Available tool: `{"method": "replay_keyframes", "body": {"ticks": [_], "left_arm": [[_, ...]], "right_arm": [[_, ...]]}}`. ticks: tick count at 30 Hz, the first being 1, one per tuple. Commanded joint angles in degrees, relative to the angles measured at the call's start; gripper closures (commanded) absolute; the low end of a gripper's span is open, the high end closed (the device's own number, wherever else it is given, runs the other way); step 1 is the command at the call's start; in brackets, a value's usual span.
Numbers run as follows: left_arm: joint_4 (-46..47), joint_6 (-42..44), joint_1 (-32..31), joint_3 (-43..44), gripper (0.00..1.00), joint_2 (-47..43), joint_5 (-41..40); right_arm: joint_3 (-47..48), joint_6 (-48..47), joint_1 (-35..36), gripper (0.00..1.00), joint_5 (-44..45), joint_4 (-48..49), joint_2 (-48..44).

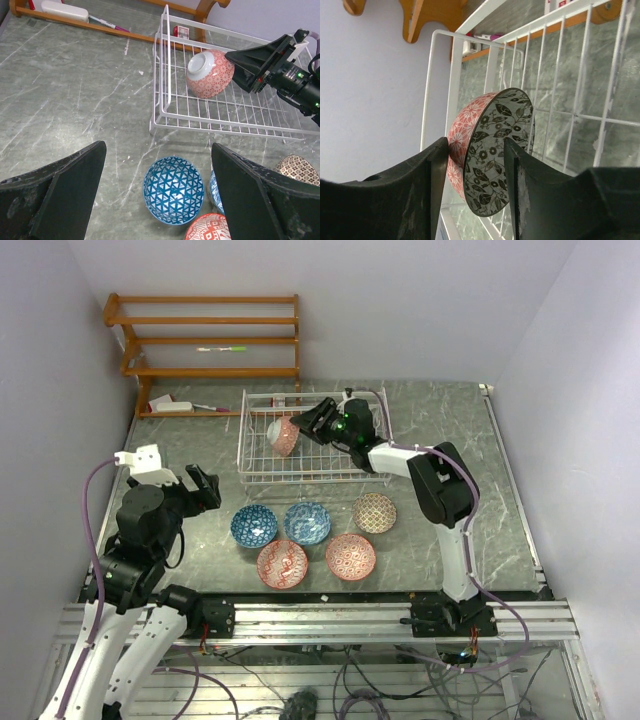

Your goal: Load the bowls into the dish rack

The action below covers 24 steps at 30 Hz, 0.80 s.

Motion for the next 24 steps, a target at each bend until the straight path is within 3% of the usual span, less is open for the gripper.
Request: {"method": "replay_keyframes", "body": {"ticks": [1,4,12,24], "left_arm": [[1.39,-0.11,0.84,-0.41,0.02,-0.16,1.42],[1.47,-0.12,0.99,-0.49,0.02,-0.19,1.55],[1.57,-0.18,1.45,-0.55,0.02,-0.14,2.07],[1.66,-0.11,1.89,-0.63,0.03,0.03,2.66]], "right_arm": [[-1.63,-4.04,-0.69,0.51,4.47,-7.21,-2.77],[-1.72,-6.1,-0.67,0.45,6.9,-10.39,-4.61],[0.07,-10.57,-0.68,0.44,10.72,-17.41,-6.4],[-0.02,-13.57,-0.69,0.43,12.96,-20.07,-7.67]]}}
